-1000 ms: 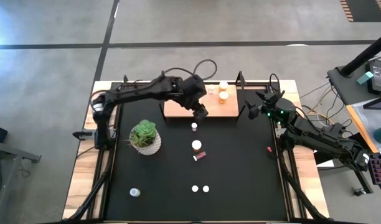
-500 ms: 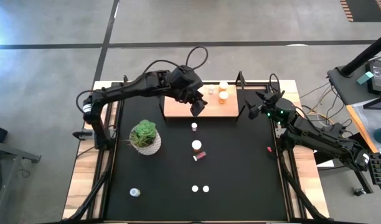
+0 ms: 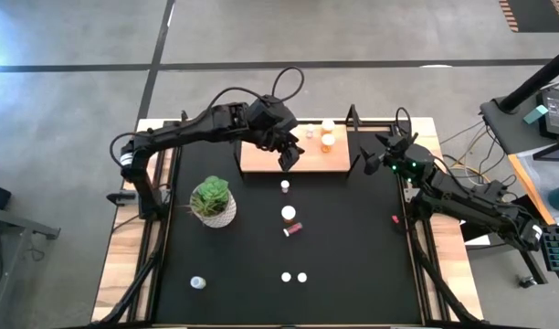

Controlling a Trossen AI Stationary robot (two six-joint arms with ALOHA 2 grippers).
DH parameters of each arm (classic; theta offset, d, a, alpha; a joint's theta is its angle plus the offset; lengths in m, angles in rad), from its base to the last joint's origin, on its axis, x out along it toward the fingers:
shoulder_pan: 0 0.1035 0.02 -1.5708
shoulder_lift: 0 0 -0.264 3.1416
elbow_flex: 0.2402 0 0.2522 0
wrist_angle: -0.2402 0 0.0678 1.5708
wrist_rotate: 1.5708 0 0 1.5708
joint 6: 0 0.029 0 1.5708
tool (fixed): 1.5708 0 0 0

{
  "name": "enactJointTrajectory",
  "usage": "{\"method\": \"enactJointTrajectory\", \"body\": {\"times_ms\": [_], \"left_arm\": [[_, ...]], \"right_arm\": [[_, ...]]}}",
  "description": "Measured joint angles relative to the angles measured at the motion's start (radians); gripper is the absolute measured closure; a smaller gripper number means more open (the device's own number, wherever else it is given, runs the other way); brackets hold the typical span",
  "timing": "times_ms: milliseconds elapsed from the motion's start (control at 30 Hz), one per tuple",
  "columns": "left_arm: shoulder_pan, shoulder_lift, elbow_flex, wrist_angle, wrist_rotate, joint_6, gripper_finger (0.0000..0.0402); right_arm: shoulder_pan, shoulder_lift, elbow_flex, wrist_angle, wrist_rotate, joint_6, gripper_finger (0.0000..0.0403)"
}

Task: Pick and place medicine bottles onto shelf by color
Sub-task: Put the left pink pill bottle on the shelf aligned with the other pink pill bottle

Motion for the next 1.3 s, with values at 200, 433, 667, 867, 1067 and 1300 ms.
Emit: {"method": "enactJointTrajectory", "body": {"times_ms": [200,433,667,867,1067,1300], "left_arm": [[-0.003,-0.015,0.000,0.011,0.002,0.000,0.0212],[-0.002,-0.024,0.000,0.017,0.002,0.000,0.0212],[-0.002,-0.024,0.000,0.043,0.002,0.000,0.0212],[-0.002,-0.024,0.000,0.043,0.002,0.000,0.0212],[-0.002,-0.024,0.000,0.042,0.001,0.000,0.0212],[-0.002,-0.038,0.000,0.041,0.000,0.000,0.0212]], "right_arm": [[0.000,0.000,-0.001,0.047,0.000,-0.026,0.0023],[0.000,0.004,-0.001,0.059,0.003,-0.167,0.0023],[0.000,0.008,0.000,0.056,0.069,-0.282,0.0023],[0.000,0.006,0.000,0.037,0.212,-0.315,0.0023],[0.000,0.007,0.090,-0.064,0.245,-0.314,0.0023],[0.000,0.016,0.383,-0.428,0.184,-0.303,0.0023]]}}
